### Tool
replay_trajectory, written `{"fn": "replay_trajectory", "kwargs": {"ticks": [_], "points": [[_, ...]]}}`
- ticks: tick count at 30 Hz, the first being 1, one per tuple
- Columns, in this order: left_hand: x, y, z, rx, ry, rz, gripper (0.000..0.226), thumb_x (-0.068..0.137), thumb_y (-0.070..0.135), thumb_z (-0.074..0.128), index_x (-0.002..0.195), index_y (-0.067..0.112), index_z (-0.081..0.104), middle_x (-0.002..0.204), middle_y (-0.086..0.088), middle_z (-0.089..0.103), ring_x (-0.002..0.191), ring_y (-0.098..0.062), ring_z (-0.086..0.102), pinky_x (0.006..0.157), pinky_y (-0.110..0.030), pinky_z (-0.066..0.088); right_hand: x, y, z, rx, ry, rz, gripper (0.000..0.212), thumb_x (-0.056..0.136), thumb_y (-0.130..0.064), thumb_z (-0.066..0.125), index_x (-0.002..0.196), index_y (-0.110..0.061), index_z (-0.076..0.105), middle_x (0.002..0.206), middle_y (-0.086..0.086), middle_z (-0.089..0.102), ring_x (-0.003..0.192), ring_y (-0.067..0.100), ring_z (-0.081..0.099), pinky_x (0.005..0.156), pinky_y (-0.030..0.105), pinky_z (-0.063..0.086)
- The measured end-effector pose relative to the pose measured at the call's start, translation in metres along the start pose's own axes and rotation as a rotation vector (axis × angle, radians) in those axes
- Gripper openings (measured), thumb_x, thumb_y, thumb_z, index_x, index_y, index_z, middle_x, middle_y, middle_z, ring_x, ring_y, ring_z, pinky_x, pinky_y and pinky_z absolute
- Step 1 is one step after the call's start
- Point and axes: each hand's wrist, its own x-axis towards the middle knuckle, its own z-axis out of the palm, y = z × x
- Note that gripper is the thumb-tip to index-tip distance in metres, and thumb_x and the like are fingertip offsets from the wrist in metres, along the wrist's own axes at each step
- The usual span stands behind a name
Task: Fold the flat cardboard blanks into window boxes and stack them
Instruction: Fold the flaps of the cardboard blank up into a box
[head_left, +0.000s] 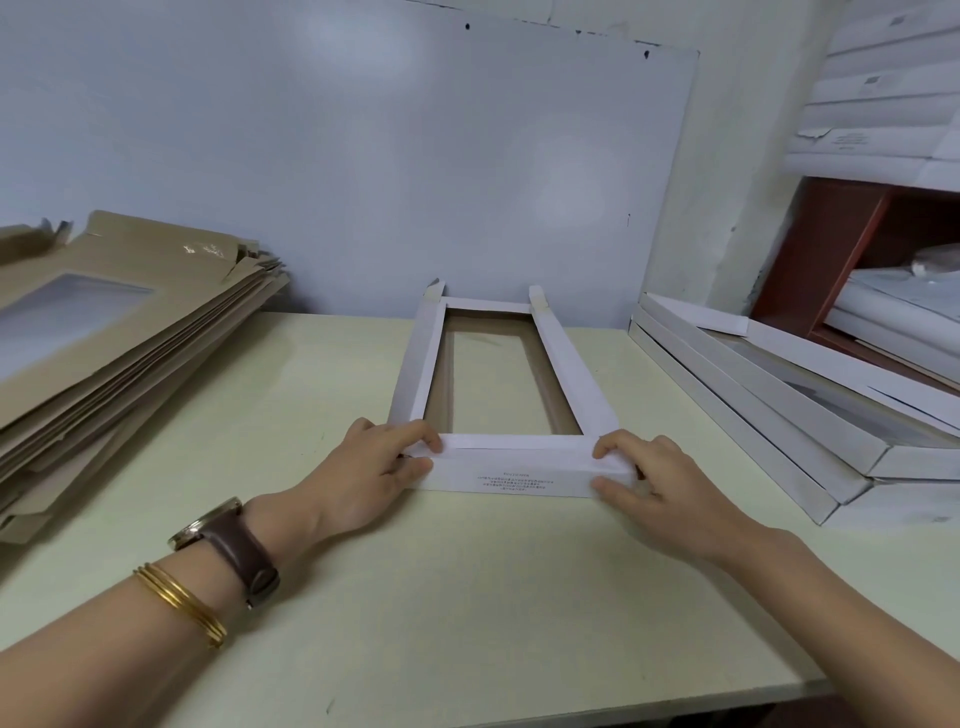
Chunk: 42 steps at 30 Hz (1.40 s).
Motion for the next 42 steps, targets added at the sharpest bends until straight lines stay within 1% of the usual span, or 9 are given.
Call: {"fn": "replay_trajectory", "kwargs": {"ticks": [5, 14, 17, 20, 24, 30, 36, 39, 42], "points": [[-0.006, 0.003, 0.002, 0.107, 0.015, 0.016, 0.017, 0.102, 0.034, 0.038, 0.110, 0.036, 0.052, 0.099, 0.004, 0.054, 0.098, -0.016, 0.033, 0.088, -0.027, 0.036, -0.005, -0.004, 0.001, -0.040, -0.031, -0.006, 0.017, 0.097, -0.023, 0.050, 0.102, -0.040, 0.049, 0.082, -0.011, 0.050, 0.094, 0.006, 0.035, 0.069, 0.014, 0.030], [-0.011, 0.003, 0.011, 0.234, 0.096, 0.062, 0.023, 0.102, 0.036, 0.032, 0.114, 0.033, 0.051, 0.093, 0.009, 0.037, 0.097, -0.016, 0.029, 0.085, -0.027, 0.038, -0.007, -0.005, 0.011, -0.108, 0.015, 0.017, 0.022, 0.100, -0.017, 0.040, 0.108, -0.031, 0.055, 0.109, -0.008, 0.033, 0.099, 0.009, 0.033, 0.079, 0.022, 0.032], [-0.012, 0.001, 0.014, 0.305, 0.161, 0.104, 0.022, 0.101, 0.034, 0.035, 0.111, 0.027, 0.054, 0.106, 0.003, 0.030, 0.102, -0.017, 0.024, 0.086, -0.026, 0.035, -0.007, -0.006, 0.010, -0.204, 0.060, -0.021, 0.019, 0.098, -0.016, 0.044, 0.104, -0.029, 0.058, 0.117, -0.007, 0.026, 0.096, 0.012, 0.030, 0.079, 0.027, 0.031], [-0.012, 0.000, 0.015, 0.402, 0.228, 0.152, 0.021, 0.101, 0.032, 0.038, 0.104, 0.024, 0.057, 0.113, 0.003, 0.031, 0.103, -0.017, 0.020, 0.088, -0.029, 0.025, -0.005, -0.006, 0.009, -0.351, 0.070, -0.079, 0.019, 0.097, -0.015, 0.044, 0.101, -0.028, 0.057, 0.109, -0.015, 0.039, 0.093, 0.013, 0.027, 0.078, 0.032, 0.025], [-0.009, 0.002, 0.016, 0.542, 0.225, 0.160, 0.024, 0.102, 0.027, 0.033, 0.100, 0.018, 0.056, 0.097, 0.009, 0.038, 0.103, -0.019, 0.027, 0.091, -0.032, 0.017, -0.003, -0.007, 0.008, -0.376, 0.020, -0.076, 0.019, 0.098, -0.012, 0.039, 0.092, -0.024, 0.052, 0.079, -0.013, 0.044, 0.092, 0.014, 0.027, 0.075, 0.031, 0.016], [-0.006, 0.014, 0.015, 0.520, 0.160, 0.162, 0.020, 0.090, 0.006, 0.034, 0.099, 0.022, 0.042, 0.093, 0.009, 0.044, 0.093, -0.016, 0.037, 0.098, -0.030, 0.017, 0.001, -0.012, 0.003, -0.389, -0.049, -0.072, 0.019, 0.097, -0.011, 0.038, 0.083, -0.021, 0.044, 0.075, -0.011, 0.042, 0.091, 0.014, 0.029, 0.080, 0.034, 0.026], [0.000, 0.041, 0.030, 0.607, 0.051, 0.253, 0.016, 0.100, 0.023, 0.033, 0.101, 0.016, 0.046, 0.104, -0.002, 0.049, 0.095, -0.023, 0.044, 0.080, -0.031, 0.036, 0.007, -0.014, -0.003, -0.413, -0.126, -0.078, 0.019, 0.098, -0.008, 0.037, 0.084, -0.015, 0.049, 0.079, -0.007, 0.046, 0.089, 0.014, 0.036, 0.075, 0.031, 0.026], [0.013, 0.062, 0.046, 0.612, 0.017, 0.271, 0.009, 0.097, 0.015, 0.038, 0.089, 0.018, 0.037, 0.101, -0.006, 0.049, 0.091, -0.026, 0.047, 0.072, -0.033, 0.034, 0.010, -0.016, -0.008, -0.474, -0.152, -0.084, 0.018, 0.097, -0.009, 0.038, 0.086, -0.012, 0.052, 0.079, -0.005, 0.048, 0.090, 0.013, 0.038, 0.071, 0.033, 0.018], [0.029, 0.085, 0.063, 0.571, -0.013, 0.273, 0.014, 0.096, 0.012, 0.040, 0.086, 0.019, 0.033, 0.098, -0.009, 0.050, 0.091, -0.029, 0.050, 0.065, -0.035, 0.030, 0.012, -0.020, -0.012, -0.468, -0.182, -0.086, 0.018, 0.096, -0.009, 0.040, 0.080, -0.011, 0.049, 0.077, -0.003, 0.047, 0.090, 0.015, 0.040, 0.074, 0.032, 0.023]]}}
